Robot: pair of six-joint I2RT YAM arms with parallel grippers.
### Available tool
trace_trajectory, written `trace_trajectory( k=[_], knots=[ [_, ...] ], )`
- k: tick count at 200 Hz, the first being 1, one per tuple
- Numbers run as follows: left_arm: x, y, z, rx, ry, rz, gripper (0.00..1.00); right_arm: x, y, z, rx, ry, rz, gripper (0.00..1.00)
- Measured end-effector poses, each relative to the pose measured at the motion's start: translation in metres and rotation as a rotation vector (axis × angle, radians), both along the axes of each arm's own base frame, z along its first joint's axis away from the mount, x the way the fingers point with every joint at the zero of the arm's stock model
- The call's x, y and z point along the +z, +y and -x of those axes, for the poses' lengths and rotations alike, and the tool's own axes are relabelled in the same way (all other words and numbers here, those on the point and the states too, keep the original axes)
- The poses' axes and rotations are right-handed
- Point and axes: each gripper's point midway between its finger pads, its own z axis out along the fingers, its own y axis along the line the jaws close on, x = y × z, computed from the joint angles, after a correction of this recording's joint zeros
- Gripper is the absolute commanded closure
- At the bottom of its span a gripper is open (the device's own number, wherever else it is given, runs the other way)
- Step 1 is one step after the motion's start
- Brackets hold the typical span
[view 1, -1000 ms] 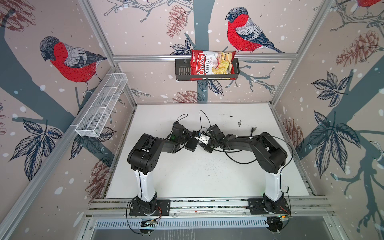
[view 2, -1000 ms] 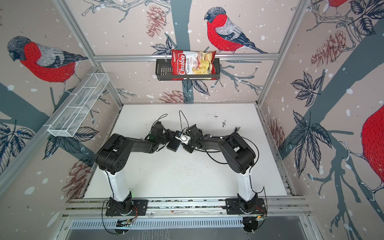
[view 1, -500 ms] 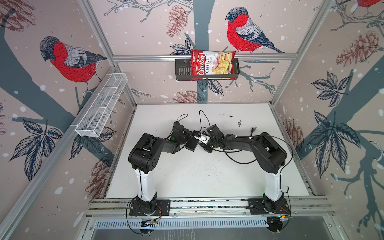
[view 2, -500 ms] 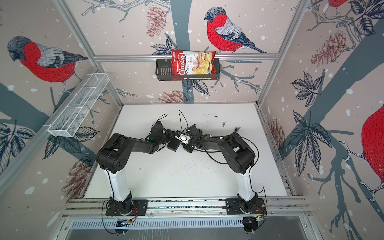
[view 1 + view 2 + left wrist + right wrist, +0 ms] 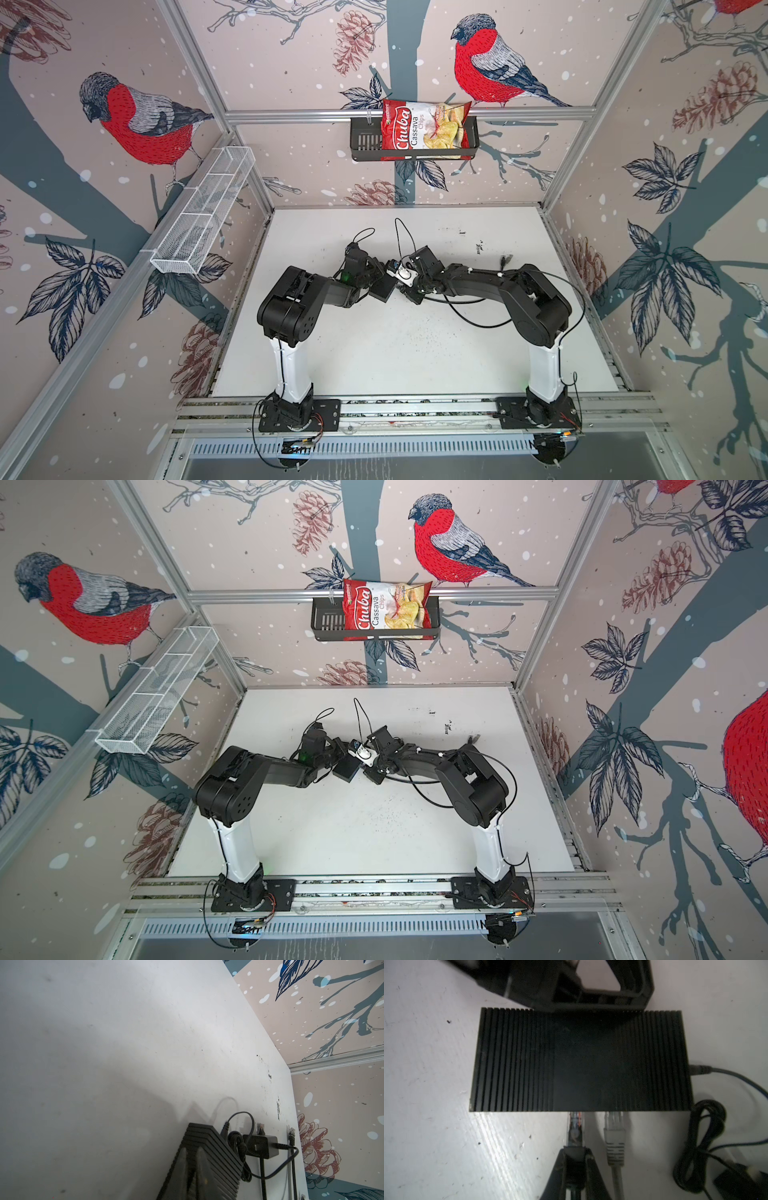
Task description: Insert the plug into the switch port
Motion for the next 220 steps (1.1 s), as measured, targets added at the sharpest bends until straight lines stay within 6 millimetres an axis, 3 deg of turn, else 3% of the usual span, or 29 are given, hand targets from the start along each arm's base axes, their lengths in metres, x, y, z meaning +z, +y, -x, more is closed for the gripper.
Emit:
trace_trajectory(
  k=[220],
  knots=[
    [-0.0014,-0.001,0.0001,-0.006,0.009,-0.002,0.92,-0.0047,0.0024,0.0061,-0.086,0.005,-0.082,1.0]
  ],
)
